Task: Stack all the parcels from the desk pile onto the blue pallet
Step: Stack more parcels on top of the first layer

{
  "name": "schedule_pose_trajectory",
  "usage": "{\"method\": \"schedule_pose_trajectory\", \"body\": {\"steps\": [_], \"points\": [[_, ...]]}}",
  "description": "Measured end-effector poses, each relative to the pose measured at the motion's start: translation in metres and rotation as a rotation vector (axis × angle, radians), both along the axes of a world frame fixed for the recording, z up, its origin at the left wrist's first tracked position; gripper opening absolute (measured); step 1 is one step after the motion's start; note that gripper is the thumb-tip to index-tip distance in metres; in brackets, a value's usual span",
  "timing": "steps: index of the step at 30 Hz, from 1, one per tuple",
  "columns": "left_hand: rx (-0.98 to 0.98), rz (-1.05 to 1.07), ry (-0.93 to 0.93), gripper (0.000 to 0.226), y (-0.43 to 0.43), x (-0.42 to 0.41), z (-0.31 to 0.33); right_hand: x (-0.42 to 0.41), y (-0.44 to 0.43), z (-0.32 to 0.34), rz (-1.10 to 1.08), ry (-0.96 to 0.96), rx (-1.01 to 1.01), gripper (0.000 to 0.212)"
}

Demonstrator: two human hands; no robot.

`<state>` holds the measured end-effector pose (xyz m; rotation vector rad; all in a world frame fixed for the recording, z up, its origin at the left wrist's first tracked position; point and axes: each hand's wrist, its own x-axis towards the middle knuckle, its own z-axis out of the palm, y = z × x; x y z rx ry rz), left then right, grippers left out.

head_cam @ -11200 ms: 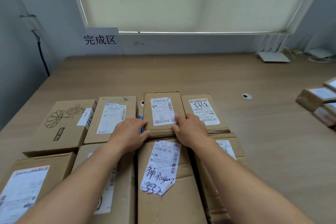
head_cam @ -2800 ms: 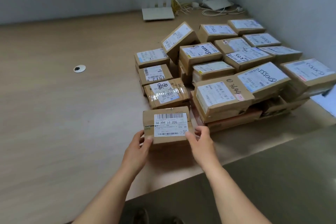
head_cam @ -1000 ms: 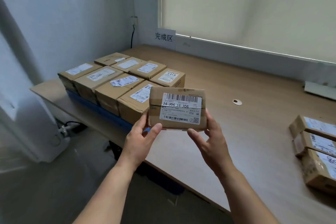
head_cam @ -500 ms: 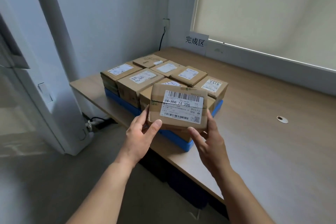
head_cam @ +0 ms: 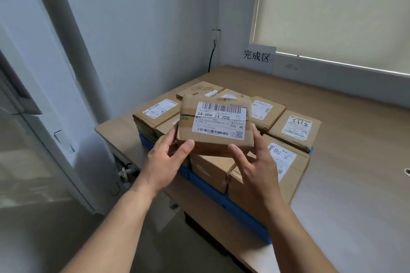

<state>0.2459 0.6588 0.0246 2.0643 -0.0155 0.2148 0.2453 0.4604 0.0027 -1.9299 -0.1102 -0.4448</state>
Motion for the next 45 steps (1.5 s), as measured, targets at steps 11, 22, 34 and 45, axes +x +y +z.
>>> {"method": "schedule_pose_trajectory", "body": {"steps": [11, 22, 34, 45], "points": [[0.033, -0.160, 0.022, 0.057, 0.001, 0.145, 0.004, 0.118, 0.007, -0.002, -0.146, 0.013, -0.014, 0.081], [0.044, -0.410, 0.064, 0.066, 0.022, 0.291, 0.005, 0.220, 0.023, 0.016, -0.285, 0.094, -0.086, 0.070], [0.117, -0.591, 0.087, 0.068, 0.071, 0.483, -0.004, 0.371, 0.086, 0.021, -0.411, 0.239, -0.098, 0.066], [0.119, -0.714, 0.187, 0.069, 0.085, 0.545, -0.042, 0.423, 0.110, -0.018, -0.519, 0.484, -0.107, 0.068]]}}
